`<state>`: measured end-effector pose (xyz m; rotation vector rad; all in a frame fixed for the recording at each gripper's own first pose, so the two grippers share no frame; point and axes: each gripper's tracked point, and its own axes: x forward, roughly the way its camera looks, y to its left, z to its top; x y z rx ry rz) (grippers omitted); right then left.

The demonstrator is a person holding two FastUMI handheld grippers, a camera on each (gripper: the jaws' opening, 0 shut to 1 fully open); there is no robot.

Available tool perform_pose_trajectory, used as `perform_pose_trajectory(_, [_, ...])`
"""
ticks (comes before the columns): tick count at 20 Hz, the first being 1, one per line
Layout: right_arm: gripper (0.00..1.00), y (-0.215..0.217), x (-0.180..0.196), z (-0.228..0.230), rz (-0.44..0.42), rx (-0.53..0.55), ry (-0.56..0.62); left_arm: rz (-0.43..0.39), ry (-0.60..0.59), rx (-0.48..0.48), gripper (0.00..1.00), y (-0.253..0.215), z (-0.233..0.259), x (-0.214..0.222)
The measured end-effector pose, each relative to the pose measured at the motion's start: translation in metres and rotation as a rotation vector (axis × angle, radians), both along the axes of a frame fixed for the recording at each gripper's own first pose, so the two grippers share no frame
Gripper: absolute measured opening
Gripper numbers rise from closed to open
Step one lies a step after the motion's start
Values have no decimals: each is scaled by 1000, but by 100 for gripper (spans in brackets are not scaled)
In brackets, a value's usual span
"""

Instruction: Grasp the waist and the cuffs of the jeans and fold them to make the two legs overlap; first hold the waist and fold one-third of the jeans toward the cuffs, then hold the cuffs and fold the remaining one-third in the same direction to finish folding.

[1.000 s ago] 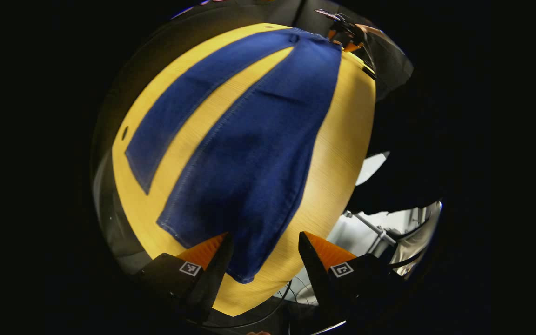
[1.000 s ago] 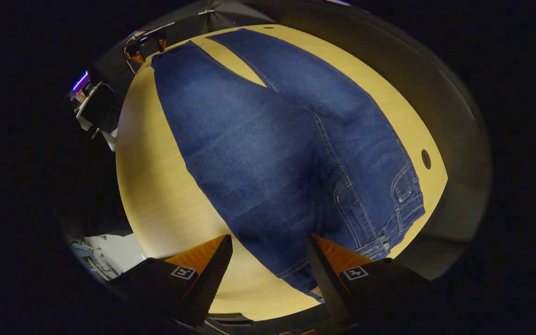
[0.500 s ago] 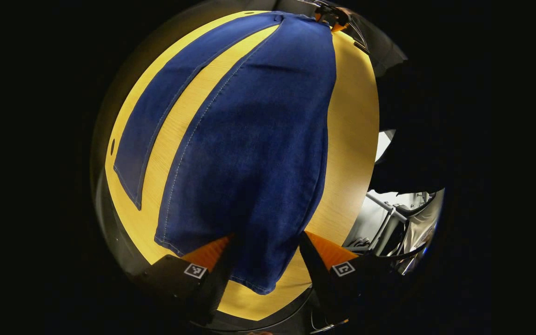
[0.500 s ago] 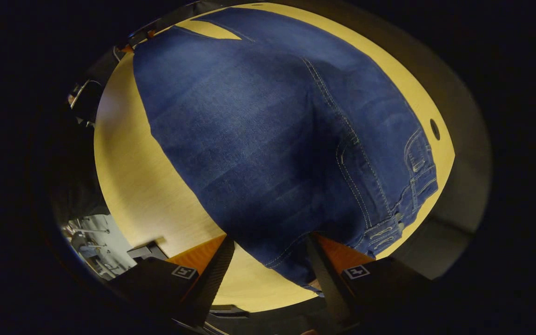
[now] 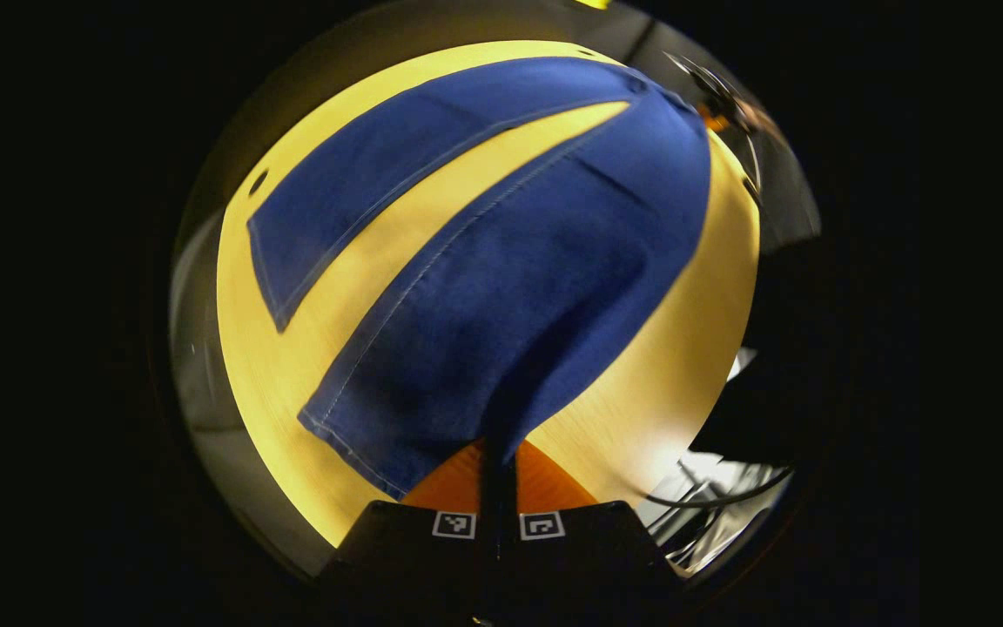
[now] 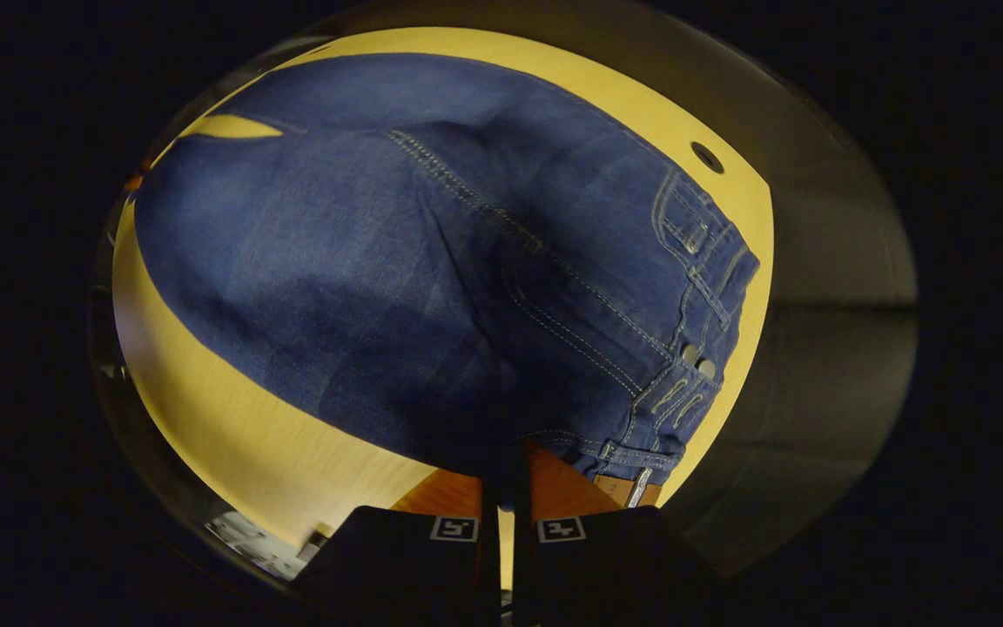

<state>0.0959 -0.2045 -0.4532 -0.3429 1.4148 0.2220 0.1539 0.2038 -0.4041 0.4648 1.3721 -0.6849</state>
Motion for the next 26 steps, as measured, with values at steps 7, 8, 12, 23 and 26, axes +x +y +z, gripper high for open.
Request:
perform_pose_trajectory(7, [10, 2, 39, 62, -225, 176, -275, 33, -142, -14, 2, -1, 61, 39])
perform_pose_trajectory(8, [9, 3, 49, 74, -236, 193, -326, 47, -162, -24, 2, -5, 71, 48])
perform_pose_trajectory(12, [10, 2, 80, 110, -263, 198, -445, 117, -257, -34, 2, -15, 109, 111])
perform_pose_trajectory(23, [9, -40, 214, 69, -441, 169, -465, 499, -276, -65, 2, -24, 75, 287])
perform_pose_trajectory(26, [9, -41, 236, 29, -458, 166, -425, 558, -288, -27, 2, -29, 51, 304])
